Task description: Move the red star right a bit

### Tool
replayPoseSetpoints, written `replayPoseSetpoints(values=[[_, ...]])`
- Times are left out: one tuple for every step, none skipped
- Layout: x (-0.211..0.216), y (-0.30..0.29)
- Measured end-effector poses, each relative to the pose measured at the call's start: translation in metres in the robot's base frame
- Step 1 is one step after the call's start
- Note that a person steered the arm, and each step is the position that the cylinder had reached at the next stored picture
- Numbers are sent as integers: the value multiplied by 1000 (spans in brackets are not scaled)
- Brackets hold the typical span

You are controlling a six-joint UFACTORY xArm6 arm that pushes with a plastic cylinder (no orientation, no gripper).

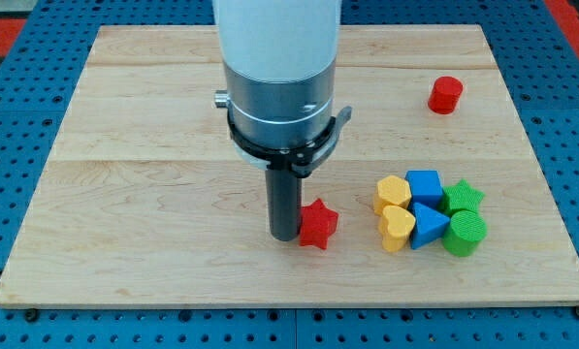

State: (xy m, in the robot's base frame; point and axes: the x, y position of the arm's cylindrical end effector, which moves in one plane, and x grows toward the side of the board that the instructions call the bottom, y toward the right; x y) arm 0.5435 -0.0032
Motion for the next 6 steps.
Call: replayPoseSetpoints(values=[[0,22],[1,31],[-10,-14],[-15,-20],[-15,-5],[-15,13]])
